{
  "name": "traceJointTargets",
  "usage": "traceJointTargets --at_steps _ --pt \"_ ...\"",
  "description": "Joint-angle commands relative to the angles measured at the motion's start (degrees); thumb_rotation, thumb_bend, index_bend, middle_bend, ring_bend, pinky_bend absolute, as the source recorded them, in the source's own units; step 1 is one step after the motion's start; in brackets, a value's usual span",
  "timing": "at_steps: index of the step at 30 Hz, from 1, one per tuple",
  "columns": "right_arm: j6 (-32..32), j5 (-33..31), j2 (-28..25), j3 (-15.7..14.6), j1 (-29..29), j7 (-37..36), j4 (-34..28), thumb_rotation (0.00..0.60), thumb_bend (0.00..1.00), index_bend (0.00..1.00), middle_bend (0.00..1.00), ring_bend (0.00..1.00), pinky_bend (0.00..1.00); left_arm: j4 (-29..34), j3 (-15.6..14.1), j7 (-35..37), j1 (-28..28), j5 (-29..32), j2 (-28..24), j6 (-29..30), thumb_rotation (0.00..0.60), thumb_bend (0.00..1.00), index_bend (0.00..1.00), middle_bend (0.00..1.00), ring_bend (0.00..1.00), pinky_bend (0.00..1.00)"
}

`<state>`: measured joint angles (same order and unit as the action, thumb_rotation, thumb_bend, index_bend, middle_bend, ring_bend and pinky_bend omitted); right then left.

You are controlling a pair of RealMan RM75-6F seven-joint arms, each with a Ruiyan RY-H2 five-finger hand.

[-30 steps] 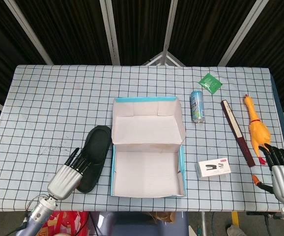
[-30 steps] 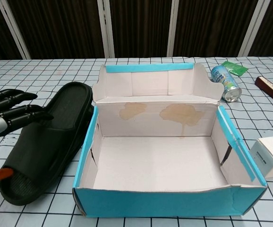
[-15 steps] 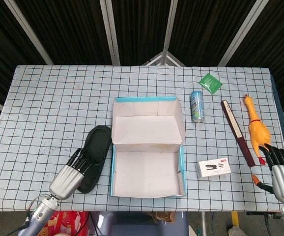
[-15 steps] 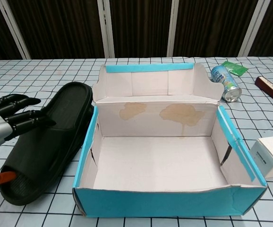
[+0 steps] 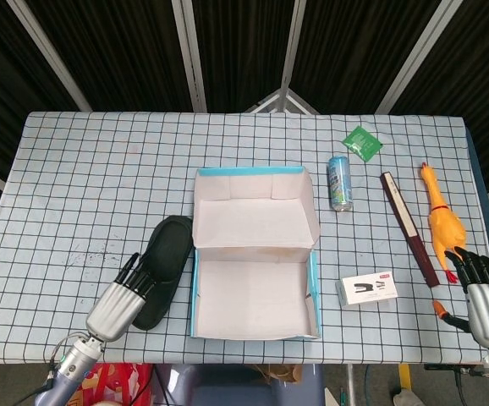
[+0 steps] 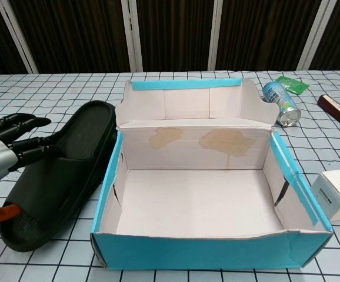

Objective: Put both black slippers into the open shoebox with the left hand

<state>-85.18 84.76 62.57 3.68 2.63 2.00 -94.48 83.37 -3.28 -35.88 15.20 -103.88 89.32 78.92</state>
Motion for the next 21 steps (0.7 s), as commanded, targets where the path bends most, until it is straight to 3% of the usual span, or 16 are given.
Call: traceJointTargets --at_steps 1,7,21 --pt "0.0 0.0 0.0 -0.1 0.0 0.1 0.0 0.600 0.26 0.15 0.12 0.12 0.10 -0.2 0.0 0.1 -0.1 -0.2 -0.1 0.4 0.600 0.38 0.28 0.24 0.00 0.00" --pt "0.2 -0.2 0.0 -0.1 0.0 0.4 -0.3 0.600 0.26 0.15 0.12 0.12 0.10 -0.4 -0.1 -0.6 -0.2 -0.6 -0.4 1.2 0.600 0.48 0.35 0.28 0.00 0.00" --pt "0.3 -0.4 -0.1 -0.1 -0.1 1.1 -0.9 0.600 0.26 0.15 0.12 0.12 0.10 3.6 0.7 -2.8 -1.5 -1.6 -6.0 5.1 0.600 0.53 0.44 0.36 0.00 0.00"
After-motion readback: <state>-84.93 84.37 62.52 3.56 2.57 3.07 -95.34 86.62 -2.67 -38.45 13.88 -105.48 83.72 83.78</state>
